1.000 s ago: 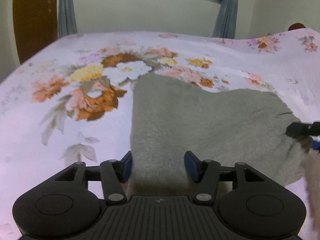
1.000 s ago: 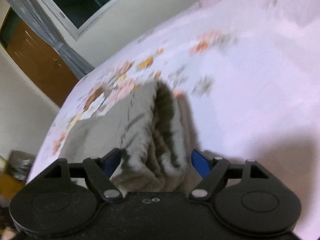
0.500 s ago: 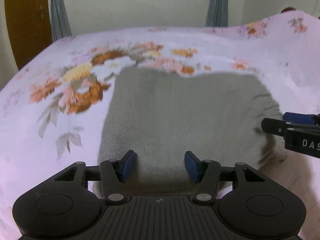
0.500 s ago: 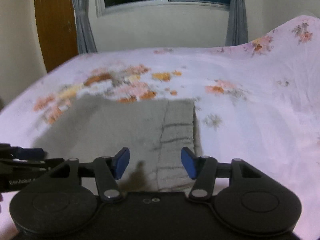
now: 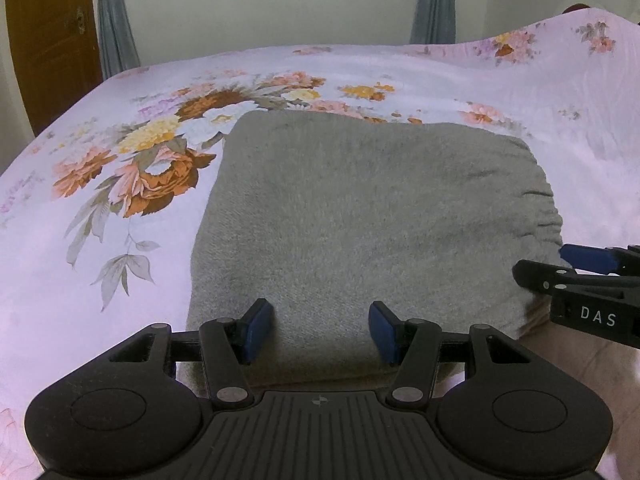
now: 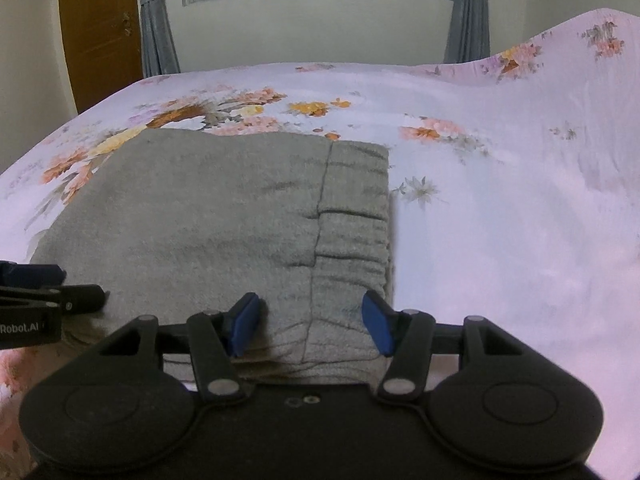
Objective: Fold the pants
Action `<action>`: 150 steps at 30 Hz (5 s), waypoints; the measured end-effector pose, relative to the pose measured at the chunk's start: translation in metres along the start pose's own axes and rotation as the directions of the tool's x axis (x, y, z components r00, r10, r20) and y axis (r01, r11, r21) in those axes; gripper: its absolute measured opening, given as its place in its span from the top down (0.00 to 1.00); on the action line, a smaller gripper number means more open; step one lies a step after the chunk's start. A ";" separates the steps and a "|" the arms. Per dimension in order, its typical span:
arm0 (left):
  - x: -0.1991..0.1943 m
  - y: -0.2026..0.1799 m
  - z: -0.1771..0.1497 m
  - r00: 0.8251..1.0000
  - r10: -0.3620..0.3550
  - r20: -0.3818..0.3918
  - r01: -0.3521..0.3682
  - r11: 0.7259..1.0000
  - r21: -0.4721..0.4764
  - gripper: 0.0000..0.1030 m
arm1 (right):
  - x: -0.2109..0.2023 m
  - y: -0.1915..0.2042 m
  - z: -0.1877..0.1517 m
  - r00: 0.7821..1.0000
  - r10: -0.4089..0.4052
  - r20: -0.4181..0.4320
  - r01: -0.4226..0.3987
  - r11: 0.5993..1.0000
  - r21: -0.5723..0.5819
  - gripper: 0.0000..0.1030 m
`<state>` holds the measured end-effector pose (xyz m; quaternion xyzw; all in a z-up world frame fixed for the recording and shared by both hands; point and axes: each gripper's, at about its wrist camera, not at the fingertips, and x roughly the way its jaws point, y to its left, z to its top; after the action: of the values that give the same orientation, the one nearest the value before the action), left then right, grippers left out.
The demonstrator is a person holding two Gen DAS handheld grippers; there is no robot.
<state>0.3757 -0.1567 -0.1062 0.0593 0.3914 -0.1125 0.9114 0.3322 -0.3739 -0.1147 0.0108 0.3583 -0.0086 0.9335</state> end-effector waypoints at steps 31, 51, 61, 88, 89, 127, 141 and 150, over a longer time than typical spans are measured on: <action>-0.059 -0.006 -0.002 0.997 0.034 0.068 -0.034 0.999 0.003 0.46 | -0.068 0.007 0.006 0.999 -0.015 0.042 0.014 0.999 0.030 0.30; 0.070 -0.005 0.081 0.998 0.059 0.028 -0.060 0.997 0.051 0.46 | 0.042 -0.005 0.082 0.996 -0.047 0.078 0.048 0.999 -0.002 0.35; 0.078 -0.006 0.090 0.998 0.051 0.024 -0.052 0.998 0.024 0.46 | 0.060 -0.013 0.072 0.998 -0.056 -0.001 0.056 0.997 0.050 0.33; -0.116 0.007 -0.016 0.995 0.009 0.095 -0.005 0.999 -0.047 0.46 | -0.115 0.009 -0.007 0.996 0.047 0.079 -0.055 0.993 0.108 0.24; -0.122 0.006 -0.019 0.995 0.012 0.101 -0.008 0.999 -0.041 0.46 | -0.121 0.010 -0.009 0.995 0.053 0.079 -0.062 0.992 0.109 0.22; -0.346 -0.001 -0.092 0.960 0.049 0.274 -0.033 0.998 -0.062 0.00 | -0.335 0.037 -0.065 0.950 0.033 0.312 -0.067 0.993 0.099 0.00; -0.351 -0.008 -0.100 0.949 0.077 0.305 -0.062 0.996 -0.057 0.00 | -0.357 0.054 -0.073 0.898 -0.104 0.428 0.071 0.993 0.093 0.00; -0.343 -0.004 -0.097 0.951 0.094 0.295 -0.074 0.994 -0.078 0.00 | -0.343 0.053 -0.068 0.913 -0.085 0.400 0.057 0.995 0.081 0.00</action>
<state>0.0775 -0.0872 0.0769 0.0283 0.2502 -0.0681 0.9654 0.0330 -0.3161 0.0657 0.0273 0.1583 -0.0568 0.9854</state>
